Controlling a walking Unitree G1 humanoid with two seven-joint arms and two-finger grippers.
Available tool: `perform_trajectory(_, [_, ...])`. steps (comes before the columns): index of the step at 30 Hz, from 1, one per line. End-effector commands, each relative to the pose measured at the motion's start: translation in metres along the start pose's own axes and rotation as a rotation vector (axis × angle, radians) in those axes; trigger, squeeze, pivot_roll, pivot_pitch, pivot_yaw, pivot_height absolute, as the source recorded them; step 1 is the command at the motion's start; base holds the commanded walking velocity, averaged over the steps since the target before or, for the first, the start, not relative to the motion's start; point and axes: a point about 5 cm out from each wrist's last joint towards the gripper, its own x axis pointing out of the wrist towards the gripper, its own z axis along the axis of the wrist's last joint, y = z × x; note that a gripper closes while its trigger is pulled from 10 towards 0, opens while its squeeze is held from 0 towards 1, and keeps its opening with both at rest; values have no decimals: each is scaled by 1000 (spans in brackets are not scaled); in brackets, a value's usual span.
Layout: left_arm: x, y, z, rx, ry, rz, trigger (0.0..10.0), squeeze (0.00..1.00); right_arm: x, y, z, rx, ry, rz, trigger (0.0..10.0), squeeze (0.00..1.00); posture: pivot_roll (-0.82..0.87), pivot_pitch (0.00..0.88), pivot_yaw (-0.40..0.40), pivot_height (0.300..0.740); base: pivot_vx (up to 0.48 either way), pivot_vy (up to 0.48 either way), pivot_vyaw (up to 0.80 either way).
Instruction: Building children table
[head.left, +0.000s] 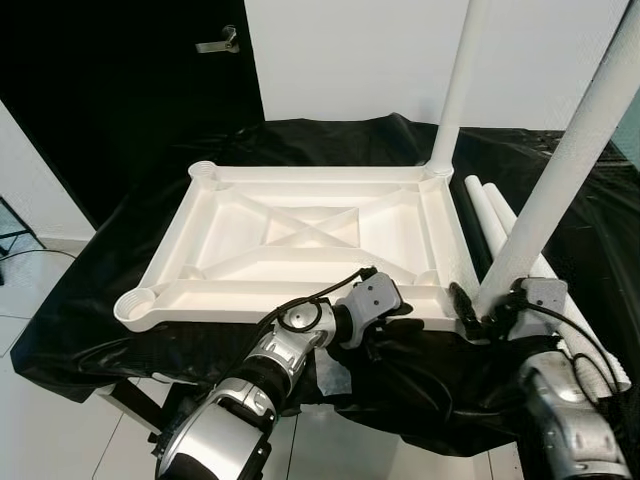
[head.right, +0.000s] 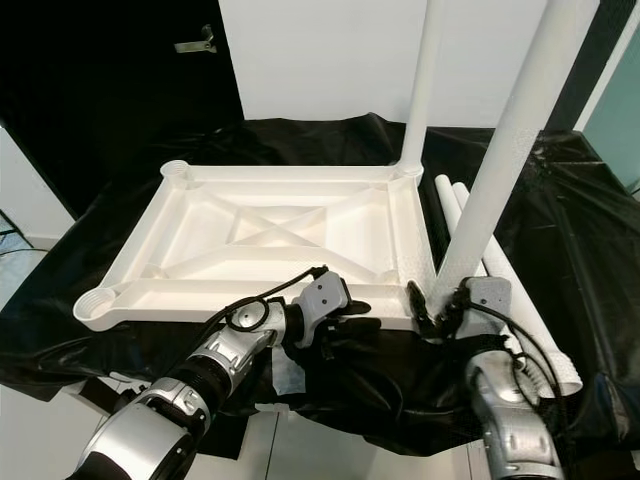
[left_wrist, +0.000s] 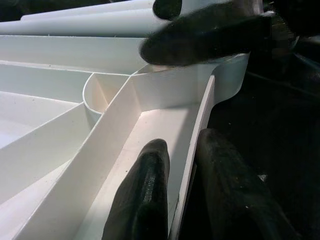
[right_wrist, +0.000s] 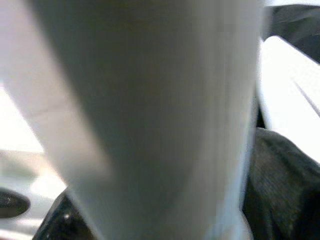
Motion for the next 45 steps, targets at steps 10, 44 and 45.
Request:
perform_trajectory(10, [-3, -26, -41, -118, 156, -100, 10000, 0, -8, -10, 3, -156, 181, 385, 0, 0, -155, 0, 28, 740, 0, 0, 0])
perform_trajectory(44, [-7, -29, -47, -125, 165, -108, 10000, 0, -26, 23, -48, 239, 122, -476, 0, 0, -150, 0, 35, 740, 0, 0, 0])
perform_trajectory(45, [-7, -29, -47, -125, 165, -108, 10000, 0, -26, 23, -48, 239, 122, -476, 0, 0, -150, 0, 35, 740, 0, 0, 0])
